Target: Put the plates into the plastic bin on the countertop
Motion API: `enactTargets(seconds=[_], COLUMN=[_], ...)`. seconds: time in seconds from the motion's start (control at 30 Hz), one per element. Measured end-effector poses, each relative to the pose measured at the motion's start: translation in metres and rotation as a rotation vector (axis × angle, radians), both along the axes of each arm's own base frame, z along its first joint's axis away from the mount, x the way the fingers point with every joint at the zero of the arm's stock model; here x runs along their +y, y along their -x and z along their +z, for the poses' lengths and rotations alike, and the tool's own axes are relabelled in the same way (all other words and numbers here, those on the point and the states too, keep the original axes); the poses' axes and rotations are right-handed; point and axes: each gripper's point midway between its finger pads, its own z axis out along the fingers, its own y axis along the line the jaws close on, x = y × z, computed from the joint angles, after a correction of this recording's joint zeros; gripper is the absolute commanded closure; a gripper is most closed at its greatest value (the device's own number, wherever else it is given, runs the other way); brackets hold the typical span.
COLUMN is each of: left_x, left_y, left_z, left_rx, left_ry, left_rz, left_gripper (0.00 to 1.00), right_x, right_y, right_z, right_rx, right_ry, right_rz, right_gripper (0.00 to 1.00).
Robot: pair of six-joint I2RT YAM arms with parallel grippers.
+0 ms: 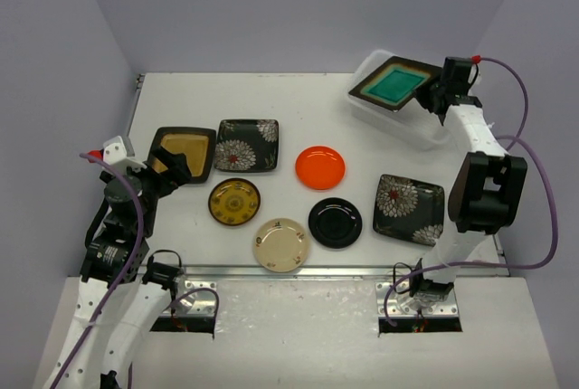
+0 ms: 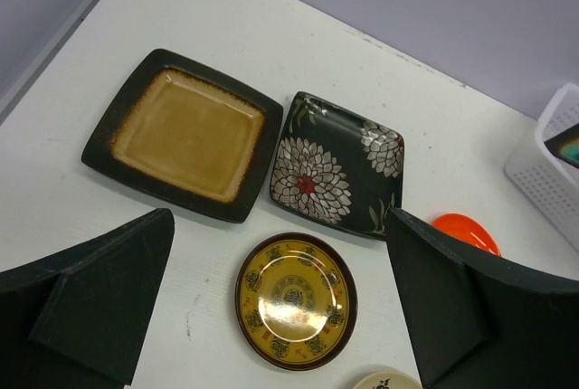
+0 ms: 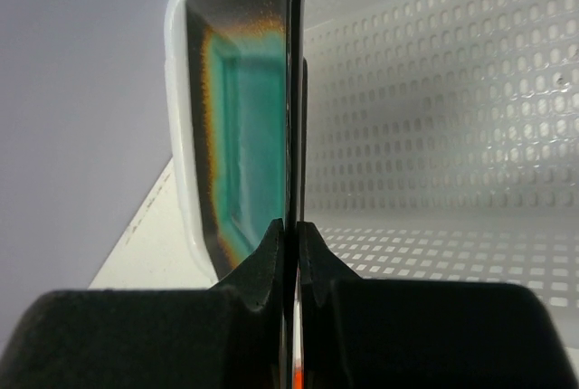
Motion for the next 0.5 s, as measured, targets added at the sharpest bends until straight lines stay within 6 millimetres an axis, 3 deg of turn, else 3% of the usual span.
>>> enactTargets(seconds=[0.3,0.5], left_x=[0.0,0.0], left_y=[0.001,0.001], left_z=[0.001,0.001], left_rx=[-0.005,-0.006], left_ry=[0.001,0.001], left_rz=[-0.001,-0.002], left_gripper=[0.0,0.0], right_x=[-0.014,-0.014], right_y=[0.02,0.017], right_z=[-0.019,-0.021], right_rx=[0.12,0.154], right_ry=[0.079,0.113], right_rz=[-0.037,0.009], right_gripper=[1.0,1.0])
